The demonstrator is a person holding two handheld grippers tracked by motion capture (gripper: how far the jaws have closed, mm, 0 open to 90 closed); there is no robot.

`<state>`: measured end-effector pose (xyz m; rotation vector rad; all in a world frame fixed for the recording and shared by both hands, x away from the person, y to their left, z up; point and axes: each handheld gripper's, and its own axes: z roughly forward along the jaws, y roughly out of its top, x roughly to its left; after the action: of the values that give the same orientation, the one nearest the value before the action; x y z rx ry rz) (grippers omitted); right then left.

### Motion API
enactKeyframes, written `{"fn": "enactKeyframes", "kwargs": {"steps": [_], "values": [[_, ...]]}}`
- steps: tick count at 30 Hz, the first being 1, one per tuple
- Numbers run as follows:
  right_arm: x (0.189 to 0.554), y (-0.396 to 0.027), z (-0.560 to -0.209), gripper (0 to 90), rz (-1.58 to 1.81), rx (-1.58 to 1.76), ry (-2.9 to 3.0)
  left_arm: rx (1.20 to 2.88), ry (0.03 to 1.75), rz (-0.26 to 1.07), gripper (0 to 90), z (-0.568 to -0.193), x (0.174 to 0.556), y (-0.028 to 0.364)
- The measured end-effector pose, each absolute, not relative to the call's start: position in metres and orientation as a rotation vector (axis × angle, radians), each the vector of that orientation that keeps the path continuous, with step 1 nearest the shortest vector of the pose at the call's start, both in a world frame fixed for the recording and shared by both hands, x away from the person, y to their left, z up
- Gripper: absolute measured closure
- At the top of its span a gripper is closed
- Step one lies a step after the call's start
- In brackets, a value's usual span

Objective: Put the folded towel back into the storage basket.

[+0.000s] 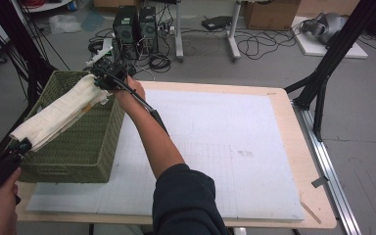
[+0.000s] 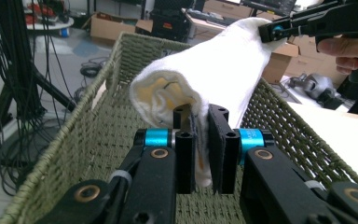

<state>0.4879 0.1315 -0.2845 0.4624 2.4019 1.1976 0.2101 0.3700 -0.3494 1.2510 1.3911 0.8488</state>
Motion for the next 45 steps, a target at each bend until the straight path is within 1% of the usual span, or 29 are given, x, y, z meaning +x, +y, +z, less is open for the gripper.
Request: {"fn": "enactKeyframes", "kwargs": {"steps": [1, 2, 3, 4, 5, 7, 11, 18, 20, 21, 22, 25, 27, 31, 33, 37, 45], "values": [[0.488, 0.132, -0.285, 81.6, 1.194, 0.466, 2.405, 1.247, 1.397, 0.856, 78.9, -0.35, 0.211, 0.37], [0.489, 0.133, -0.287, 79.5, 1.186, 0.464, 2.409, 1.245, 1.407, 0.87, 73.0, -0.35, 0.212, 0.37], [0.49, 0.134, -0.289, 70.8, 1.168, 0.472, 2.405, 1.235, 1.426, 0.897, 61.3, -0.35, 0.212, 0.37], [0.491, 0.135, -0.292, 58.9, 1.144, 0.489, 2.404, 1.226, 1.44, 0.929, 47.1, -0.349, 0.213, 0.37], [0.493, 0.136, -0.296, 52.5, 1.119, 0.522, 2.396, 1.222, 1.441, 0.945, 40.7, -0.349, 0.212, 0.37], [0.494, 0.134, -0.3, 51.7, 1.118, 0.55, 2.396, 1.212, 1.442, 0.972, 32.5, -0.347, 0.211, 0.371], [0.492, 0.126, -0.3, 49.1, 1.132, 0.553, 2.382, 1.205, 1.416, 0.972, 32.9, -0.344, 0.209, 0.372], [0.488, 0.102, -0.293, 40.8, 1.194, 0.57, 2.34, 1.221, 1.365, 0.939, 31.1, -0.341, 0.209, 0.368], [0.485, 0.095, -0.29, 36.9, 1.207, 0.575, 2.327, 1.222, 1.353, 0.936, 29.2, -0.338, 0.21, 0.365], [0.483, 0.09, -0.289, 33.5, 1.213, 0.588, 2.309, 1.224, 1.352, 0.94, 24.9, -0.338, 0.21, 0.364], [0.481, 0.087, -0.288, 33.1, 1.217, 0.593, 2.304, 1.232, 1.345, 0.939, 22.8, -0.337, 0.21, 0.362], [0.475, 0.074, -0.287, 29.9, 1.223, 0.586, 2.283, 1.254, 1.297, 0.902, 22.4, -0.334, 0.213, 0.356], [0.472, 0.063, -0.287, 27.4, 1.238, 0.6, 2.287, 1.269, 1.272, 0.89, 22.2, -0.333, 0.215, 0.351], [0.464, 0.037, -0.29, 26.6, 1.264, 0.602, 2.283, 1.308, 1.22, 0.846, 22.2, -0.331, 0.22, 0.338], [0.462, 0.026, -0.292, 23.6, 1.273, 0.622, 2.281, 1.322, 1.201, 0.828, 22.2, -0.331, 0.222, 0.333], [0.456, 0.0, -0.297, 20.8, 1.299, 0.663, 2.277, 1.355, 1.158, 0.788, 22.3, -0.329, 0.228, 0.321], [0.435, -0.057, -0.31, 17.7, 1.316, 0.75, 2.235, 1.412, 1.067, 0.708, 22.5, -0.328, 0.243, 0.291]]}}
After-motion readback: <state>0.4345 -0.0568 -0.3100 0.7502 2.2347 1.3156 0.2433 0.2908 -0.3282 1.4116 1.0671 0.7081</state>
